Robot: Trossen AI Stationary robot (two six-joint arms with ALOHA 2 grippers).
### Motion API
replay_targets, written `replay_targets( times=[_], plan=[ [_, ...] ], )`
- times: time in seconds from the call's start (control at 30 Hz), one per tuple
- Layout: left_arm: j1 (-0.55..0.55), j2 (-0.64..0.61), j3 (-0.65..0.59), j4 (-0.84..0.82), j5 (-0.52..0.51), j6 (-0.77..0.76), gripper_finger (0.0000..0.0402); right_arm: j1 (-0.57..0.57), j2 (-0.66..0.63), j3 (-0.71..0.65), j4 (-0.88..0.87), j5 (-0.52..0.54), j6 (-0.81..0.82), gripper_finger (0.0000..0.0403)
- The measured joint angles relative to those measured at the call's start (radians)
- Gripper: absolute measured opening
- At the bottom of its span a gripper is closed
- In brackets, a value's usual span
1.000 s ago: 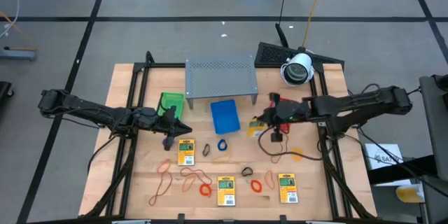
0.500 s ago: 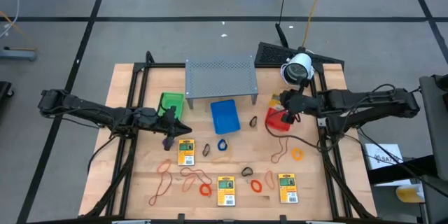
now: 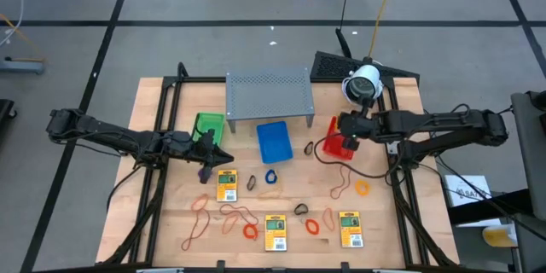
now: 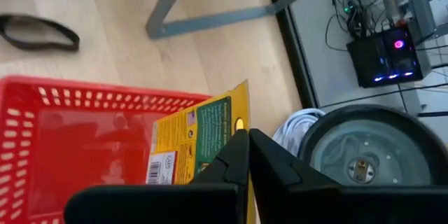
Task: Pick & Place Office Desk Supplies
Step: Put the crayon pack into the orange bin, then put the black rubber band into the blue bin
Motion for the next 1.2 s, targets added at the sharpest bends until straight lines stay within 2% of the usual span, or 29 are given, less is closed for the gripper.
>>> replay_targets(
  times=[0.17,0.33,0.5,0.63,0.77,0.97,1.1,1.2],
  plan=[
    [0.000,0.000,0.000,0.000,0.000,0.003,0.0033,0.000,-0.001,-0.010,0.018,-0.198,0.029,0.0028],
    [0.000,0.000,0.000,0.000,0.000,0.005,0.0033,0.000,-0.002,-0.010,0.093,-0.375,0.092,0.0103],
    [0.000,0.000,0.000,0.000,0.000,0.011,0.0033,0.000,-0.002,-0.010,0.169,-0.440,0.162,0.0183],
    [0.000,0.000,0.000,0.000,-0.001,0.011,0.0033,0.002,-0.002,-0.010,0.213,-0.447,0.235,0.0219],
    [0.000,0.000,0.000,0.009,-0.003,0.011,0.0033,0.051,-0.002,-0.010,0.277,-0.471,0.199,0.0223],
    [0.000,0.000,0.000,0.086,-0.004,-0.005,0.0033,0.206,0.005,-0.010,0.479,-0.460,0.154,0.0193],
    [0.000,0.000,0.000,0.189,-0.002,-0.019,0.0033,0.299,0.054,-0.011,0.570,-0.391,0.143,0.0172],
    [0.000,0.007,0.017,0.209,0.027,-0.058,0.0033,0.347,0.094,-0.010,0.618,-0.327,0.107,0.0160]
  ],
)
